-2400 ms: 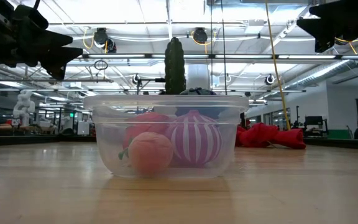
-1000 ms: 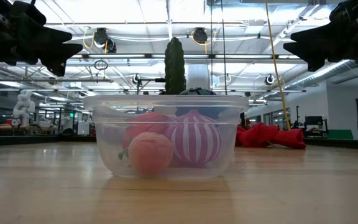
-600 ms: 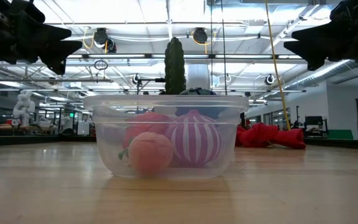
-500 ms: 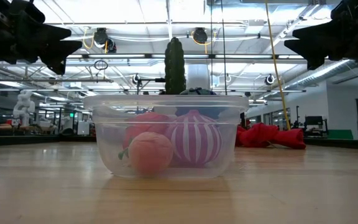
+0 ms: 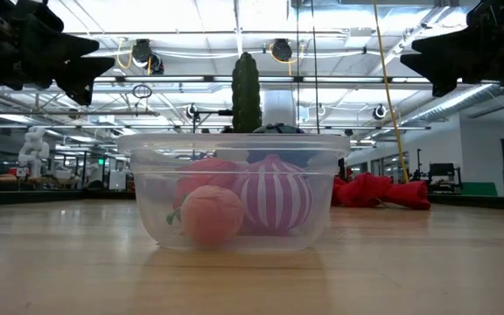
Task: Pick and placing Produce into tupperware
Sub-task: Return to Home Position
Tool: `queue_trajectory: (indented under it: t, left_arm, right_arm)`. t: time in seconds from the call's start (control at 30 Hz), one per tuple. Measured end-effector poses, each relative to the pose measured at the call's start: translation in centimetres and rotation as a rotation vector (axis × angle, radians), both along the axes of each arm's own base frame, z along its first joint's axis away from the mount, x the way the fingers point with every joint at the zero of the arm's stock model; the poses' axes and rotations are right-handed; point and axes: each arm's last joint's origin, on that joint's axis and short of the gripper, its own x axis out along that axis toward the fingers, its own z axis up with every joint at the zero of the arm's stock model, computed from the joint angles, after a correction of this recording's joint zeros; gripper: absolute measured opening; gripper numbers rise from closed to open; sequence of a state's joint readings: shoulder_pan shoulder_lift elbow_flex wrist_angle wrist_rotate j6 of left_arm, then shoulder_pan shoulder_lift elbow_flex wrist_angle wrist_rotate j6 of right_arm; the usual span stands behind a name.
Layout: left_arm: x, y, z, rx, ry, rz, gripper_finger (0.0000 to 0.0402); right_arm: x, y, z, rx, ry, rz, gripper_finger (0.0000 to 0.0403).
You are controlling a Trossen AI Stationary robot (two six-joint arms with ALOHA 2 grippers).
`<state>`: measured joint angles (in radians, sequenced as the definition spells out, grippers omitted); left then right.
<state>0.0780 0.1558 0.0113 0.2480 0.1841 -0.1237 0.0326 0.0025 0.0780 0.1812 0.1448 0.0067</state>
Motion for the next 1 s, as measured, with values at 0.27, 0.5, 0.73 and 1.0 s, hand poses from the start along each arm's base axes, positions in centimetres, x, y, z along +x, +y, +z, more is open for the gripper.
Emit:
queue_trajectory:
  t: [0.27,0.5,0.73,1.0]
  left_arm:
    - [0.04,0.02,-0.57,-0.042,0.062,0.004,0.0175]
    - [0.06,0.17,-0.57,-0.039,0.06,0.057,0.0175]
    - [0.06,0.17,-0.57,-0.041,0.06,0.057,0.0175]
    - [0.06,0.18,-0.57,-0.043,0.06,0.059,0.0175]
  right_arm:
    - [0.05,0.0,-0.27,0.0,0.028,-0.001,0.0183]
    - [0.05,-0.03,-0.32,-0.012,0.036,-0.012,0.0183]
    - [0.11,-0.12,-0.86,-0.02,0.091,-0.047,0.0183]
    - [0.13,-0.12,-0.96,-0.03,0.098,-0.046,0.0183]
